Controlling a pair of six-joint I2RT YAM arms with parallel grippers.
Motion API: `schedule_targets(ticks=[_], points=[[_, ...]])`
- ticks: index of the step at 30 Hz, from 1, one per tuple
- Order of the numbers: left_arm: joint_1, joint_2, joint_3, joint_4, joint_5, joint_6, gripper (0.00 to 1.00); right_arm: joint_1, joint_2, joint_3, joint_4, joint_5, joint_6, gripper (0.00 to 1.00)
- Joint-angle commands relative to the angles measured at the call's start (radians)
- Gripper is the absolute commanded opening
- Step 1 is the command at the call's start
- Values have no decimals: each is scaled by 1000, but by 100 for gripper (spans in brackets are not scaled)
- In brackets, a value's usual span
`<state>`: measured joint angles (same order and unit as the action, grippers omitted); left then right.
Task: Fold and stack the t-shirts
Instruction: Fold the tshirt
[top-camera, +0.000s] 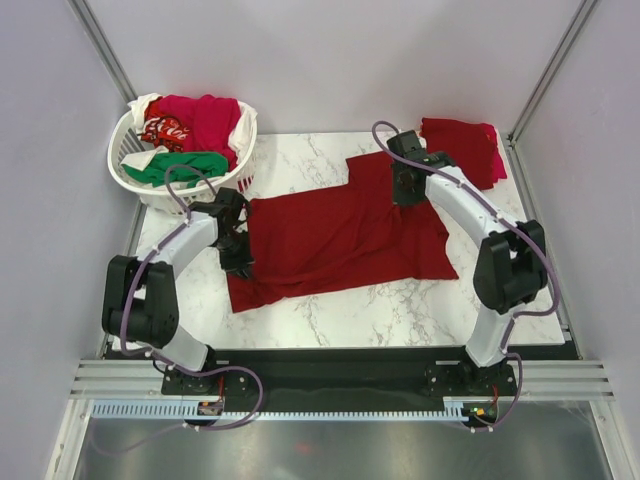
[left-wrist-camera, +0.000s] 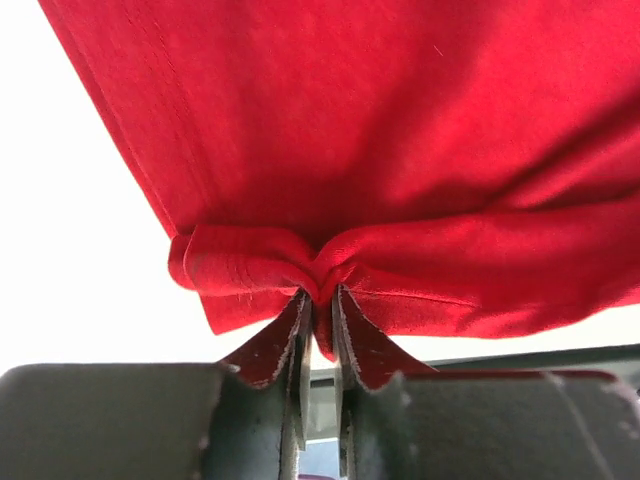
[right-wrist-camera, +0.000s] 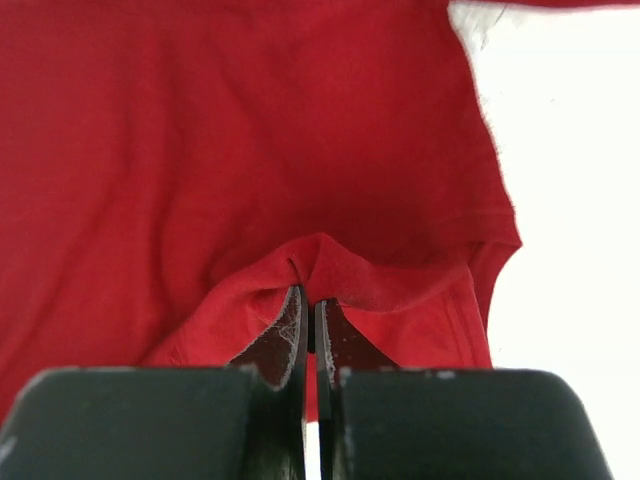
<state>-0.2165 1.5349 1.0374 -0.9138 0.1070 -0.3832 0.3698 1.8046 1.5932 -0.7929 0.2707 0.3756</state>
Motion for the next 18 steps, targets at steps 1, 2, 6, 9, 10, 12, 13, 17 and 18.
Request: schedule_targets(ticks=[1, 2, 6, 9, 10, 12, 13, 17, 18], points=[[37, 63, 58, 59, 8, 61, 21, -5, 77, 40, 21, 39, -12, 5], [42, 83, 65, 61, 20, 60, 23, -5, 93, 47, 21, 47, -14, 8], [48, 131, 125, 70, -21, 37, 61, -23, 153, 106, 15, 113, -35, 89], [48, 45, 119, 73, -95, 3, 99, -29, 86, 88, -14, 200, -26, 98], [49, 18, 113, 75, -104, -3, 100, -31, 50, 64, -6, 211, -3, 98], [49, -76, 63, 82, -141, -31, 100, -32, -78, -46, 10, 200, 28, 98], [48, -105, 43, 85, -132, -40, 100, -32, -126, -96, 42, 187, 61, 98], [48, -284, -88, 105, -54, -86, 100, -52, -368, -364, 118, 101, 144, 98], [49, -351, -135, 105, -52, -100, 100, -84, -439, -457, 122, 37, 160, 98]])
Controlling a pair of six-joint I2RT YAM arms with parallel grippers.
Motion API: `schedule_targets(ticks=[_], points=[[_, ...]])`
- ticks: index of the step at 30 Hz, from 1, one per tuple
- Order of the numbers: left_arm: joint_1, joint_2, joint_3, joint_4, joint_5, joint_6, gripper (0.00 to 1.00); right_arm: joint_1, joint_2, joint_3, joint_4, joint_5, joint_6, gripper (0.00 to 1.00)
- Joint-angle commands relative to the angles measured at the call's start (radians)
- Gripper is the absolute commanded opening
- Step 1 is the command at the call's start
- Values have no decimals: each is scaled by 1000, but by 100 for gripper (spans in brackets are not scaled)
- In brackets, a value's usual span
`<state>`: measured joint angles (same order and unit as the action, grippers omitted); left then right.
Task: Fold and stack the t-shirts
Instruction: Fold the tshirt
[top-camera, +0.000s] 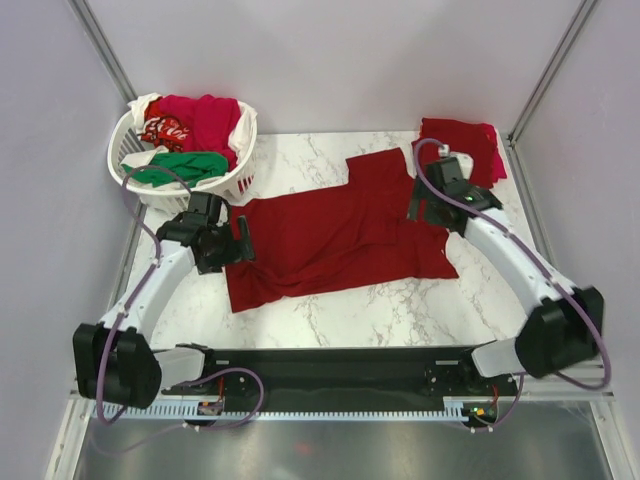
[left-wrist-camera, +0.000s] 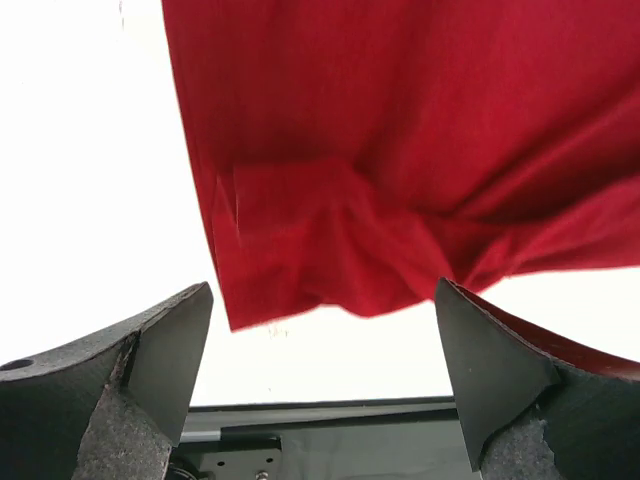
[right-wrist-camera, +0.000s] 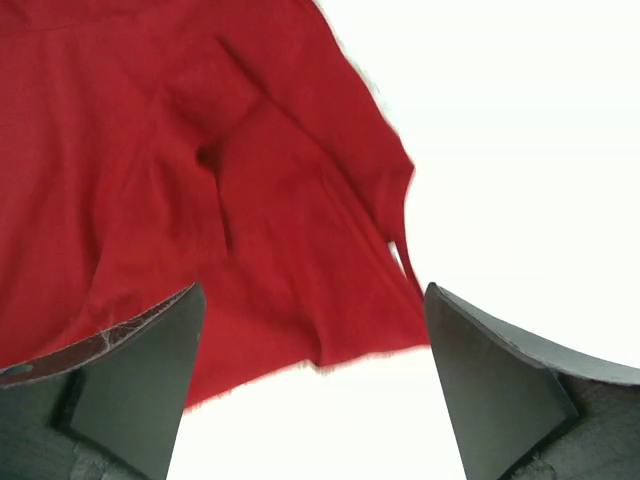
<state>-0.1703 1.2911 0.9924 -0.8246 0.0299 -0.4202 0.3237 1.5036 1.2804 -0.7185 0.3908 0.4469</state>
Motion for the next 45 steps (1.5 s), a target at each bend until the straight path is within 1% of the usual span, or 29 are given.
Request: schedule_targets(ticks=[1, 2, 3, 4, 6, 8, 9, 10, 12, 13, 14, 17, 18, 20, 21, 24, 26, 27, 30, 31, 33, 34, 36, 37, 39, 40, 44, 45], points=[[2, -140, -112, 22, 30, -71, 100, -58, -166, -189, 66, -124, 99, 98], [2, -166, -133, 27, 44, -77, 100, -80, -190, -229, 74, -174, 117, 98], [3, -218, -170, 33, 56, -97, 100, -119, -225, -303, 92, -247, 127, 98], [3, -237, -185, 51, 80, -109, 100, -139, -236, -335, 103, -283, 137, 98], [3, -281, -210, 64, 108, -155, 99, -178, -253, -403, 123, -322, 165, 97], [2, -302, -228, 88, 140, -195, 99, -198, -259, -432, 132, -343, 173, 95], [3, -308, -254, 97, 152, -245, 100, -216, -267, -463, 139, -346, 177, 94], [2, -318, -273, 114, 174, -267, 100, -228, -270, -480, 154, -357, 182, 91], [2, -338, -334, 163, 200, -333, 100, -273, -281, -527, 181, -381, 188, 88], [2, -367, -354, 180, 199, -351, 100, -288, -283, -542, 192, -389, 185, 85], [3, -384, -371, 192, 171, -380, 100, -301, -283, -555, 200, -417, 187, 84], [3, -423, -422, 200, 116, -426, 100, -321, -272, -582, 225, -405, 173, 82], [3, -427, -440, 200, 107, -439, 100, -359, -260, -593, 238, -406, 168, 82], [2, -432, -468, 202, 81, -468, 100, -386, -243, -618, 273, -414, 164, 79], [2, -435, -477, 202, 71, -476, 100, -394, -238, -625, 290, -417, 164, 79], [3, -455, -508, 202, 36, -496, 100, -414, -206, -644, 341, -429, 168, 74], [2, -464, -520, 200, 16, -511, 96, -417, -194, -647, 358, -438, 168, 70], [3, -473, -532, 200, 2, -526, 93, -417, -180, -653, 372, -444, 168, 64], [2, -487, -561, 203, -27, -549, 91, -419, -177, -661, 398, -455, 165, 54], [3, -483, -564, 203, -27, -551, 90, -419, -175, -662, 402, -458, 164, 47], [2, -472, -569, 206, -68, -555, 88, -419, -172, -664, 412, -464, 153, 38], [3, -460, -571, 209, -90, -554, 87, -417, -169, -662, 415, -467, 150, 30], [2, -440, -580, 222, -111, -552, 86, -420, -161, -661, 427, -480, 145, 25], [2, -431, -583, 228, -119, -551, 85, -422, -160, -661, 429, -487, 144, 19], [2, -395, -597, 260, -140, -545, 84, -423, -152, -662, 438, -507, 139, 15], [2, -380, -598, 269, -159, -539, 83, -423, -151, -661, 439, -512, 139, 10], [2, -306, -577, 327, -188, -506, 78, -422, -148, -667, 445, -527, 138, 5], [2, -270, -575, 367, -193, -500, 77, -423, -148, -667, 444, -529, 138, 4]])
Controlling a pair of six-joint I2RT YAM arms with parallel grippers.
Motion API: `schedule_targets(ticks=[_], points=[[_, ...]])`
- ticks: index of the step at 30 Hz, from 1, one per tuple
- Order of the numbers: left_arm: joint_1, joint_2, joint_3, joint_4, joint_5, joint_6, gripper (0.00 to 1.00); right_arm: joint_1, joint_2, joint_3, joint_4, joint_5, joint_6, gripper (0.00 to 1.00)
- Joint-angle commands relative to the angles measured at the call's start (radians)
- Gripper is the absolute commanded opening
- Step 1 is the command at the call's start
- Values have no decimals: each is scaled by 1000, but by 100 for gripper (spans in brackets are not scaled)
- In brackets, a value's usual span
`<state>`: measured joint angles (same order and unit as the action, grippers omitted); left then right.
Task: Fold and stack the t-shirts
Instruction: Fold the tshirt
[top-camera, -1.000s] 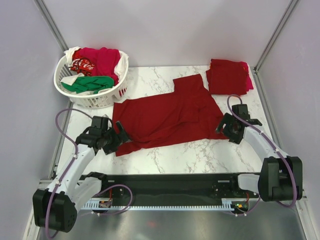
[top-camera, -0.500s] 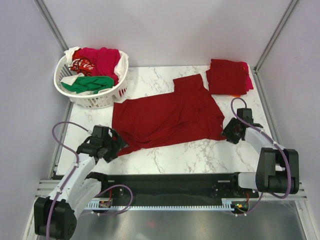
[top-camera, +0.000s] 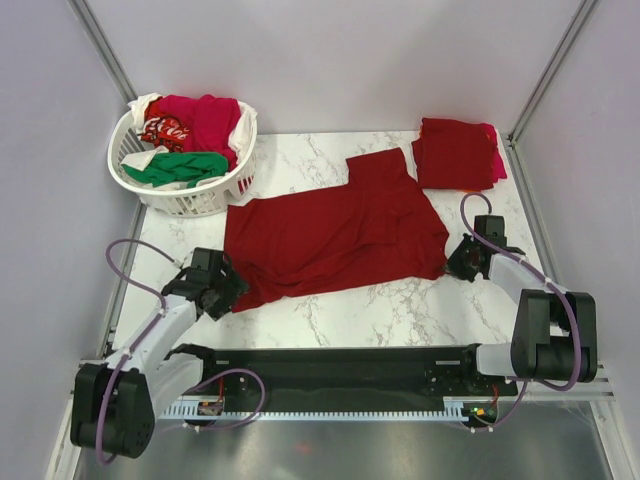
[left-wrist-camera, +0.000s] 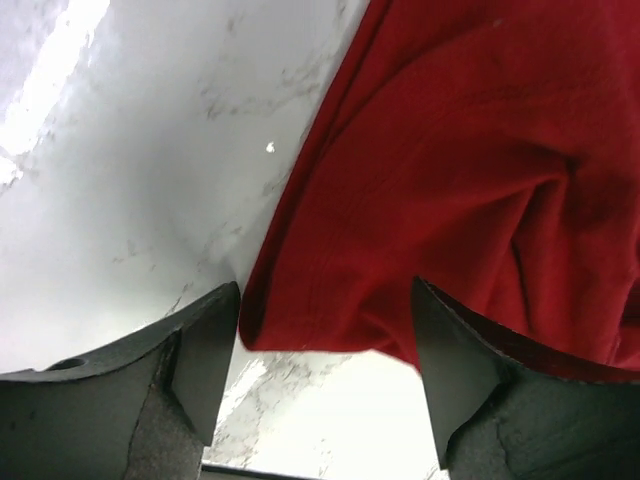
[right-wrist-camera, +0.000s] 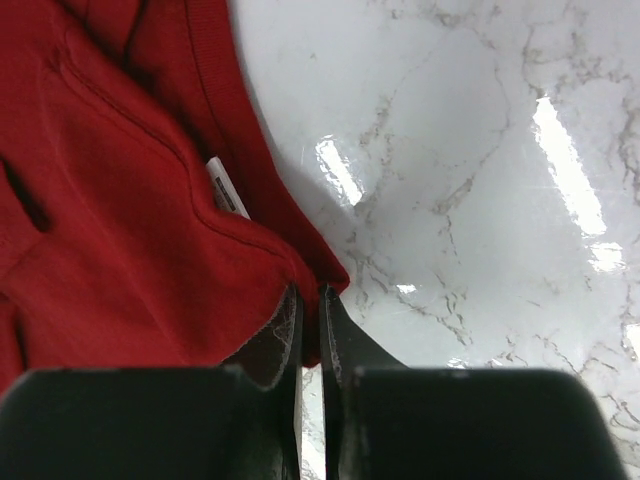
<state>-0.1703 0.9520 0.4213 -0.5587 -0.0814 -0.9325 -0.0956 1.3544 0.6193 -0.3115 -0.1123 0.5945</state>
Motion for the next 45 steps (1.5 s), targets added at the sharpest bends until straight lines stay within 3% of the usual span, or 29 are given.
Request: schedule_targets(ticks=[1, 4, 5, 7, 9, 14, 19, 23, 32, 33, 35, 36, 37, 38, 41, 45], points=[[2, 89, -3, 121, -87, 20, 75, -4, 2, -4, 38, -26, -12, 4], [2, 184, 19, 176, -40, 47, 50, -6, 3, -3, 38, -30, -13, 4], [2, 198, 19, 193, -28, 46, 32, -7, 2, -1, 37, -30, -12, 4], [2, 220, 20, 216, 0, 52, 7, -10, 0, 2, 37, -36, -4, 4], [2, 222, 33, 217, 2, 66, 2, -33, -1, 14, 31, -50, 17, 0], [5, 59, 83, 67, -26, 84, 2, -171, -44, 65, -29, -101, 16, 0], [17, -120, 137, -137, -44, 37, 2, -214, -190, 28, -89, 17, 62, 0], [20, -208, 154, -213, 44, -51, 2, -256, -293, 40, -167, 141, 88, 0], [-12, -404, 113, -415, 129, -158, 2, -305, -382, 22, -225, 286, 106, 0], [-17, -424, 112, -440, 123, -158, 2, -306, -385, 16, -222, 274, 105, 8], [-18, -479, 108, -475, 158, -163, 15, -306, -396, -6, -207, 220, 93, 21], [-18, -499, 102, -477, 170, -160, 26, -308, -403, -10, -207, 208, 85, 69], [-20, -519, 97, -478, 195, -152, 47, -308, -409, -13, -209, 204, 87, 84], [-21, -544, 111, -492, 203, -146, 55, -306, -423, -13, -215, 210, 85, 94], [-21, -538, 196, -546, 178, -85, 76, -303, -437, -4, -225, 229, 76, 98], [-20, -513, 333, -616, 111, 24, 74, -300, -445, 14, -227, 237, 73, 98]])
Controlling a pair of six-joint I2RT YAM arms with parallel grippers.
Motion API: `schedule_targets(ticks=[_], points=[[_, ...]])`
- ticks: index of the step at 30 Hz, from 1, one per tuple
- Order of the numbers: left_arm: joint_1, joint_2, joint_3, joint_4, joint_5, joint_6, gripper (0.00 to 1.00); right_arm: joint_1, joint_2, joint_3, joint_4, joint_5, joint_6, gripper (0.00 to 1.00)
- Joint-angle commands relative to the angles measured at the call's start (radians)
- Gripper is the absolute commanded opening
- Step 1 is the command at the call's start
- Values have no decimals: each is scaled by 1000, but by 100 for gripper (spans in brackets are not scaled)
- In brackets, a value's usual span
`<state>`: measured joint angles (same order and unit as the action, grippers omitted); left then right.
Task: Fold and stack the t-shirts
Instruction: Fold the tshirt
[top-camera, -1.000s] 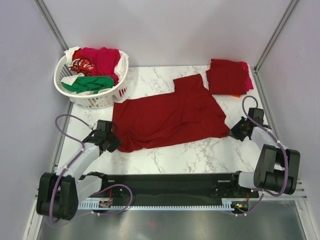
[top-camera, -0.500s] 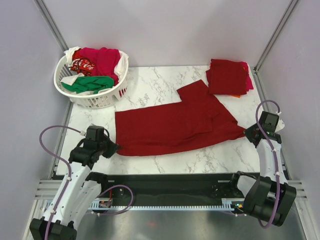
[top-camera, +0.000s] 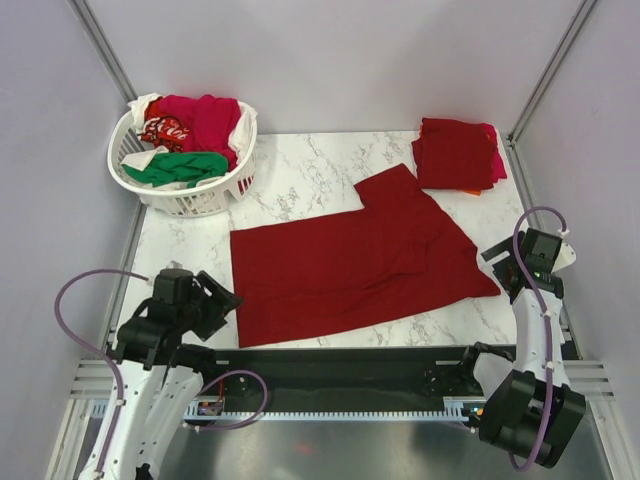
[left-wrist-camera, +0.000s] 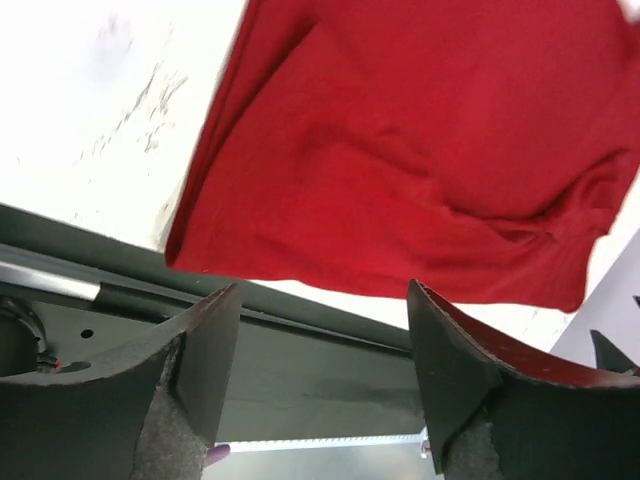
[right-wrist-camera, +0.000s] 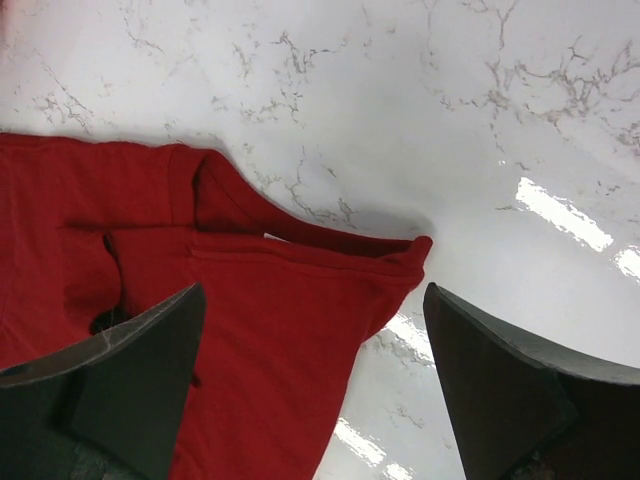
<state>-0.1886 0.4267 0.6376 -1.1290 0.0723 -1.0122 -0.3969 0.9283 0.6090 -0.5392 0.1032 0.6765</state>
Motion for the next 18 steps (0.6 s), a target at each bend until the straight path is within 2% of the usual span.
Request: schedule_targets(ticks=[1, 4, 6, 7, 9, 11, 14, 18], points=[[-3, 26, 150, -43, -69, 141, 71, 4, -28, 29, 8, 9, -8, 98], [-3, 119, 142, 56, -77, 211, 69, 38, -48, 22, 68, -100, -9, 98], [-2, 191, 120, 118, -23, 224, 68, 110, -55, 17, 145, -172, 1, 97], [-5, 261, 131, 159, 6, 237, 67, 186, -62, 21, 186, -187, 8, 96], [-11, 314, 131, 202, 7, 231, 67, 271, -51, 44, 196, -162, 8, 95], [-14, 369, 139, 262, 27, 239, 65, 376, 3, 80, 212, -134, -9, 93], [-25, 447, 134, 330, -8, 270, 62, 466, 134, 121, 217, -142, -37, 88], [-34, 579, 106, 414, -23, 300, 60, 535, 286, 159, 222, -125, -63, 86]])
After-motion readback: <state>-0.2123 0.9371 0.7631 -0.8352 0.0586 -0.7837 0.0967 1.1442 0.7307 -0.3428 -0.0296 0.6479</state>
